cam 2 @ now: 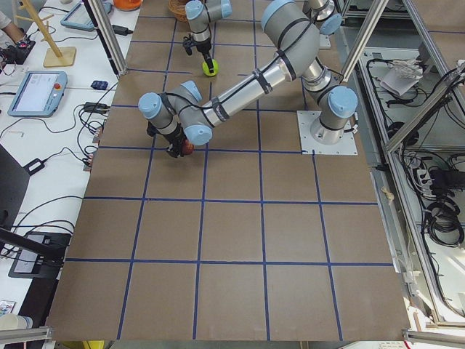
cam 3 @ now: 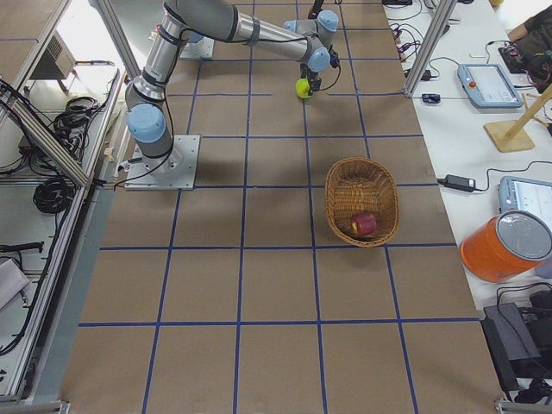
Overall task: Put all apples into basket
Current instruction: 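Carry the green apple to the basket while the left sets the dark apple down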
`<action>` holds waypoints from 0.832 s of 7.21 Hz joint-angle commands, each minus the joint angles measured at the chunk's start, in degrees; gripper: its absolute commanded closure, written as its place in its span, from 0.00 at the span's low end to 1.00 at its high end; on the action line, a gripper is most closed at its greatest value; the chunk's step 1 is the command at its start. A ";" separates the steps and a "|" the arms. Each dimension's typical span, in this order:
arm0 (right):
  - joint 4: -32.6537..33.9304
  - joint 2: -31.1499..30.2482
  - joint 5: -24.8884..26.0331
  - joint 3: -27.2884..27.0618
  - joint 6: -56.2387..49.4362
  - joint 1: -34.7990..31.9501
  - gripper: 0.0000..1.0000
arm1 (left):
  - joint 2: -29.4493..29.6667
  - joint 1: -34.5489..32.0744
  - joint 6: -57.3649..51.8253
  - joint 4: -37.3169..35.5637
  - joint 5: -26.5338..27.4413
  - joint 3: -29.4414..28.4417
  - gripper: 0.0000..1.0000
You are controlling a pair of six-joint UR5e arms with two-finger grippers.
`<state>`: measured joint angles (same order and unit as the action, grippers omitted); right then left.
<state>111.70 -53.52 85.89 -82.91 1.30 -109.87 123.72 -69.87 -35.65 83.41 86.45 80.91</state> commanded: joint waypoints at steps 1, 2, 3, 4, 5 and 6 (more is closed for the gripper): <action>-0.59 -2.27 2.34 0.38 -1.72 1.40 1.00 | -5.40 -8.75 17.30 0.54 -3.46 6.86 0.68; -2.69 -4.46 2.44 1.25 -1.73 3.76 1.00 | -6.99 -12.01 25.02 0.44 -4.26 8.98 0.68; -6.80 -8.40 2.44 2.31 -2.17 7.96 1.00 | -7.96 -16.66 32.76 -0.61 -8.27 9.96 0.68; -13.11 -11.66 4.53 3.10 -4.09 14.26 1.00 | -6.58 -22.88 41.45 -6.97 -10.05 10.23 0.68; -13.78 -12.65 9.42 3.72 -6.63 22.07 1.00 | -4.82 -29.29 53.72 -15.04 -10.16 10.75 0.67; -13.61 -12.74 9.38 3.90 -8.14 29.98 1.00 | -2.46 -33.88 58.89 -21.64 -10.07 11.45 0.63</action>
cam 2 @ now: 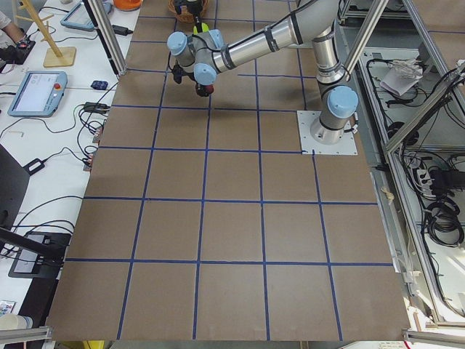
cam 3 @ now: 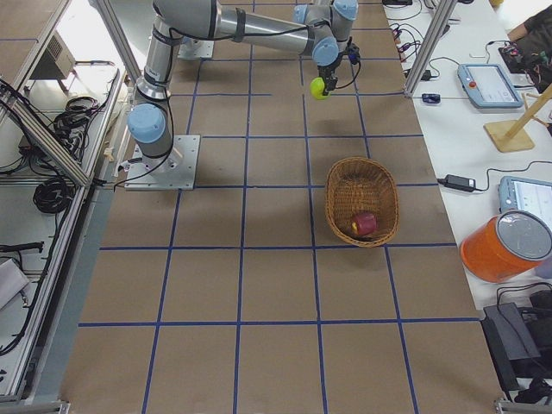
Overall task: Put all apples into basket
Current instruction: 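Carry the green apple to the basket while the left sets the dark apple down, then release the green apple into the basket while the left gripper withdraws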
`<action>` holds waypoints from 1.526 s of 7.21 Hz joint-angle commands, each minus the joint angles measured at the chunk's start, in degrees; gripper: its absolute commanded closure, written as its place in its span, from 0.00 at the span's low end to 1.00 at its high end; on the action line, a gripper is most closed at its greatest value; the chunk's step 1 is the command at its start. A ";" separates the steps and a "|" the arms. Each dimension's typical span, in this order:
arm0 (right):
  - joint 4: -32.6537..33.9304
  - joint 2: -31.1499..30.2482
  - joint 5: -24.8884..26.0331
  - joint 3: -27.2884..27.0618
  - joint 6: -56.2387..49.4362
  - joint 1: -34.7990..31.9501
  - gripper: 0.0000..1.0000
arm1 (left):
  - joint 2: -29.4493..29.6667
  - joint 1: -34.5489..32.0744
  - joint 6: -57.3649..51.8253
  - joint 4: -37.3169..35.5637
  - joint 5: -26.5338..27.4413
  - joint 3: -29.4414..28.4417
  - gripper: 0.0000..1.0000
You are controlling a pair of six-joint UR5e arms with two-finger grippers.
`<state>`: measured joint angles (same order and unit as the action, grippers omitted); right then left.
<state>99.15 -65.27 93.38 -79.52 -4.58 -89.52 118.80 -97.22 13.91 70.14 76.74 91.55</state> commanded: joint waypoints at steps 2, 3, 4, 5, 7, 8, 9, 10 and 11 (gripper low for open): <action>5.75 1.79 2.60 -0.02 -16.18 19.44 1.00 | 3.54 -12.79 14.19 -11.06 -0.01 1.26 0.32; 7.62 4.43 2.43 0.24 -17.38 22.09 1.00 | 2.76 -12.73 14.21 -10.73 0.08 1.27 0.00; 12.77 7.06 2.51 -0.20 -19.05 23.24 1.00 | 1.36 -11.34 14.13 -9.68 0.25 1.27 0.00; 16.39 9.26 2.69 -0.03 -22.02 24.04 1.00 | -0.22 -10.11 14.04 -8.45 0.08 1.27 0.00; 18.88 10.43 2.60 -0.64 -22.93 24.92 0.89 | -7.14 -6.52 11.43 2.92 0.78 -0.40 0.00; 18.80 10.43 2.51 -0.73 -23.02 25.10 0.71 | -11.97 -3.80 6.09 8.82 0.87 -0.32 0.00; 18.80 10.86 1.82 -0.82 -24.50 26.06 0.20 | -16.89 -1.77 1.95 15.23 1.13 -0.31 0.00; 20.19 11.65 1.90 -0.47 -27.03 26.85 0.06 | -20.68 -1.31 0.17 18.42 4.79 -0.05 0.00; 20.99 11.40 1.81 0.06 -27.32 27.12 0.00 | -23.76 -0.44 -6.64 19.32 7.61 0.12 0.00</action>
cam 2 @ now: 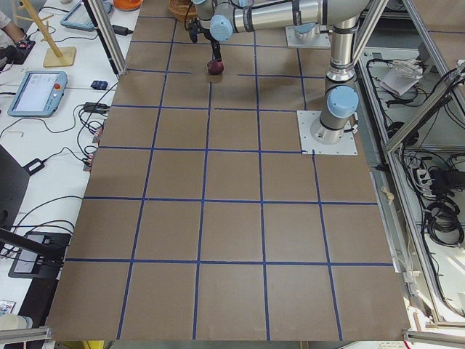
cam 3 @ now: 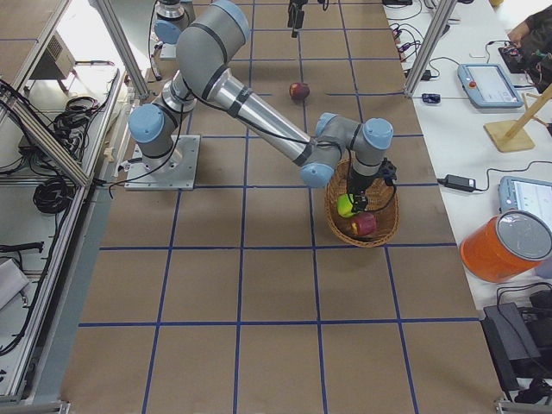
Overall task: Put all apples into basket
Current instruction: 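Release the green apple into the basket while the left gripper withdraws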
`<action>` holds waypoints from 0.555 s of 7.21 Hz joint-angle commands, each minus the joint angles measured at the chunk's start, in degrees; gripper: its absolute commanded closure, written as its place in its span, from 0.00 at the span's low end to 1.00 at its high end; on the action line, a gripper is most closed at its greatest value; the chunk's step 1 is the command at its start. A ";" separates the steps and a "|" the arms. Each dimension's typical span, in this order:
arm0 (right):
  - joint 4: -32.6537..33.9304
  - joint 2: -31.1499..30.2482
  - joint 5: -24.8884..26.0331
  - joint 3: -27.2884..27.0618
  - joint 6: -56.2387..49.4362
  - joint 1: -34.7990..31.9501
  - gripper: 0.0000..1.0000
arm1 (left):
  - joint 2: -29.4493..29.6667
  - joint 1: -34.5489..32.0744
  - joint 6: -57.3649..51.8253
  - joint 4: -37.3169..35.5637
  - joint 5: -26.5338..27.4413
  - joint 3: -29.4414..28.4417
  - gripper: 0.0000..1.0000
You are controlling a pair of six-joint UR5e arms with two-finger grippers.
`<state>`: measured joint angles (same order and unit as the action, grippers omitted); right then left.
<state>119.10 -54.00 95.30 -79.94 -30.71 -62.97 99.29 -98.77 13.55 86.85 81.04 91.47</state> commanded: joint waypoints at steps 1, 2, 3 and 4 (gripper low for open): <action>1.05 -0.14 -0.20 0.84 -1.02 0.39 0.00 | -7.41 2.25 -10.26 4.11 4.64 0.11 0.00; 0.35 -3.88 -0.38 0.67 -0.76 -1.09 0.00 | -10.23 2.61 -11.43 4.03 7.43 -0.15 0.00; -5.48 -8.27 -3.16 0.75 0.55 -4.76 0.00 | -11.30 3.31 -11.44 4.82 9.03 0.28 0.00; -9.98 -12.06 -3.54 0.67 8.22 -9.41 0.00 | -12.01 4.10 -11.44 7.17 9.22 0.20 0.00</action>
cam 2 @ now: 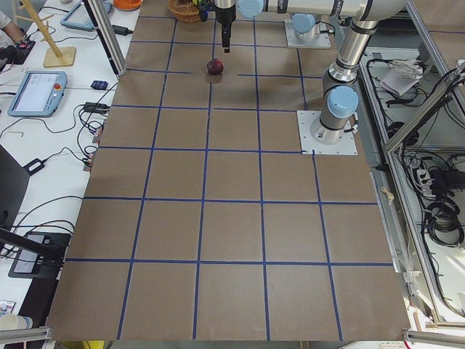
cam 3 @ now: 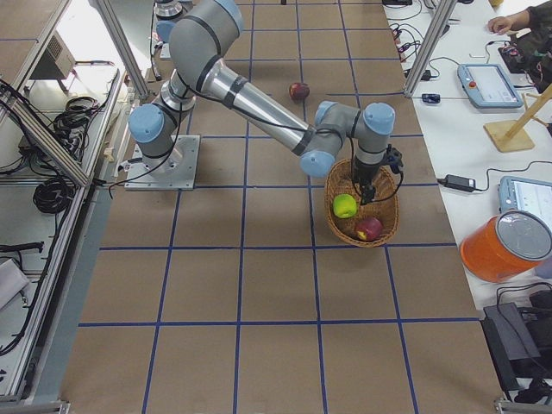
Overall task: Put all apples into basket
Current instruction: 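Release the green apple into the basket while the left gripper withdraws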
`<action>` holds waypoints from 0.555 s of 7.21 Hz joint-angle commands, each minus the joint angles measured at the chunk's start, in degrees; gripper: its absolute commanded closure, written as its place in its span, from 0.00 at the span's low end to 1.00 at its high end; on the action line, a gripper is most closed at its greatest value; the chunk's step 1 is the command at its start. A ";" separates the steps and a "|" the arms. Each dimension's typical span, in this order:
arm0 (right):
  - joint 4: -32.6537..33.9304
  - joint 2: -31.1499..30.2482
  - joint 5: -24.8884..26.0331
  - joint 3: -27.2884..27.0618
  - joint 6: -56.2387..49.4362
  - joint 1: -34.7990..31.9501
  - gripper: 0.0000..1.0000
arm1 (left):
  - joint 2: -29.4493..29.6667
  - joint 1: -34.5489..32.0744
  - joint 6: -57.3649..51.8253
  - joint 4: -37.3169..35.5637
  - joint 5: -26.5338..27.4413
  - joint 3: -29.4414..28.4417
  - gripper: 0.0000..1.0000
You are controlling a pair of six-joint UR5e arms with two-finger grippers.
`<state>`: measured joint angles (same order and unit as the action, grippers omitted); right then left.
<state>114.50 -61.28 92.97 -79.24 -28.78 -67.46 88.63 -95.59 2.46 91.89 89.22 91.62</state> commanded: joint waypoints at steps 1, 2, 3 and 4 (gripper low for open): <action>-10.04 -6.21 -1.65 -0.12 14.20 -11.40 0.00 | -1.44 1.45 -0.44 2.41 0.96 -0.56 0.00; -12.09 -6.13 -3.83 -0.73 21.93 -18.51 0.00 | -1.79 1.46 -0.35 2.33 1.04 -0.56 0.00; -12.37 -5.44 -5.94 -1.69 26.27 -23.45 0.00 | -1.97 1.46 -0.44 2.06 0.87 0.57 0.00; -11.50 -5.43 -8.22 -3.18 27.45 -26.37 0.00 | -1.80 2.50 -0.53 1.71 1.04 0.66 0.00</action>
<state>102.96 -66.80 87.56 -80.86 -5.17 -88.60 86.83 -93.95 2.03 93.94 90.16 91.85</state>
